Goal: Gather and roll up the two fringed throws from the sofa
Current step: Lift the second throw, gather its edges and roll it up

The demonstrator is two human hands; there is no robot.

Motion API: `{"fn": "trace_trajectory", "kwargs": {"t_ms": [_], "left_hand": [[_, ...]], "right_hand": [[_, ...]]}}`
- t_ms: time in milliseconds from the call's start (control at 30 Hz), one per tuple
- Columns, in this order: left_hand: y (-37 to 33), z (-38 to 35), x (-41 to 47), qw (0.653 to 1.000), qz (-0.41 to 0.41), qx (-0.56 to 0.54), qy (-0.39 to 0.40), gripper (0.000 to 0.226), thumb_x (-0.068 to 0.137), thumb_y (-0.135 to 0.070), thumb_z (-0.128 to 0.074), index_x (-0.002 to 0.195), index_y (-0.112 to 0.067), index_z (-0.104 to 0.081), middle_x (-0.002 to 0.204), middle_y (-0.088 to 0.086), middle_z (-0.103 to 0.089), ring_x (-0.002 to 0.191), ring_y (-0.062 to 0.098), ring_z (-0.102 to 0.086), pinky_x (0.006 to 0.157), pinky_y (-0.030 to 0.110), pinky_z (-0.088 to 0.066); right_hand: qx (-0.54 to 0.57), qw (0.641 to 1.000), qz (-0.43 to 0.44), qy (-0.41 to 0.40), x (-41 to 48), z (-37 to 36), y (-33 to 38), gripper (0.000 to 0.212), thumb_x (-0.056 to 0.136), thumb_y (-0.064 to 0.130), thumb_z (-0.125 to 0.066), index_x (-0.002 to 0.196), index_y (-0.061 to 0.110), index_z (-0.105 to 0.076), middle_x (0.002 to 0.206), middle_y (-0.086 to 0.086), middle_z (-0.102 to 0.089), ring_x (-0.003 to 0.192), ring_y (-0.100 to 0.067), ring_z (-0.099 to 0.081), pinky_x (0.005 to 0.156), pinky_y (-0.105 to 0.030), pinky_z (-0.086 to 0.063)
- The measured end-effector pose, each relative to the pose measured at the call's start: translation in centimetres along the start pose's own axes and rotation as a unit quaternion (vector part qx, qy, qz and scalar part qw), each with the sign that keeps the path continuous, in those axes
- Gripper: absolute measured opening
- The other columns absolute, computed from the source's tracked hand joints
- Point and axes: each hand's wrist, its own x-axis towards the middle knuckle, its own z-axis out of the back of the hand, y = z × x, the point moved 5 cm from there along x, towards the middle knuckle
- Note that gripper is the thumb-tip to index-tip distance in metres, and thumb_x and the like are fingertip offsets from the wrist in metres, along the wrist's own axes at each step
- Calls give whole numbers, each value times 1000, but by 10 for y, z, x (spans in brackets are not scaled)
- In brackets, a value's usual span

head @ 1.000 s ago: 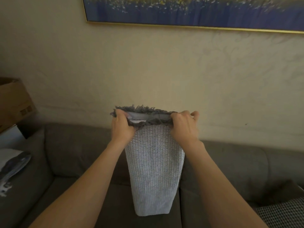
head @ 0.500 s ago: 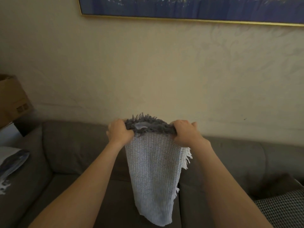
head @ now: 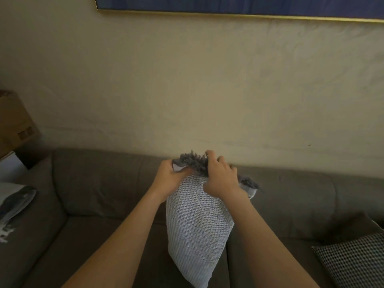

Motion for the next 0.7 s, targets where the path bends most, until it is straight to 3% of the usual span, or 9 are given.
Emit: {"fn": "trace_trajectory", "kwargs": {"t_ms": [100,267,367,467,533,633,700], "left_hand": [[-11,-3,2,1000,-8,3,24,19,91,-13,-82,110,-14,-82,104,1,-83,100,18,-79,91,40,-62],[-31,9,11,999,-34,10,10,28,84,-16,-89,111,-14,-81,104,-2,-83,101,15,-78,92,37,-61],[-41,14,13,998,-58,-24,-20,28,80,-10,-91,105,-12,-81,101,1,-83,99,19,-79,89,38,-62],[-50,18,15,993,-82,-58,-59,26,78,-11,-92,101,-13,-80,99,2,-83,96,22,-80,85,39,-65],[-54,23,18,988,-89,-84,-92,23,80,-10,-91,99,-13,-80,98,4,-83,93,24,-80,83,42,-66],[-60,27,21,985,-94,-94,-114,21,80,-9,-90,98,-13,-80,95,3,-83,90,24,-80,81,41,-66],[-63,26,22,985,-104,-77,-113,21,80,-11,-91,97,-16,-80,96,1,-83,90,22,-80,81,38,-65]], "right_hand": [[23,995,46,-82,-2,4,18,70,78,10,-69,138,21,-34,110,-5,-54,103,-34,-59,92,-47,-42],[86,986,43,-136,7,11,10,30,76,31,-64,98,20,-47,81,2,-53,70,-25,-54,66,-37,-46],[70,978,38,-191,8,24,6,28,74,40,-60,94,22,-55,82,3,-54,65,-24,-56,56,-35,-53],[46,958,56,-277,3,34,8,29,78,46,-56,89,20,-54,79,3,-53,57,-24,-52,49,-30,-41],[34,947,50,-315,1,35,7,27,87,45,-58,88,18,-53,73,2,-55,56,-24,-51,53,-30,-39],[35,959,23,-282,6,25,7,17,92,18,-58,107,13,-52,84,-4,-58,76,-32,-56,71,-41,-39],[69,965,-9,-253,9,22,8,33,88,3,-53,119,12,-50,95,-7,-57,83,-35,-55,75,-43,-37]]}}
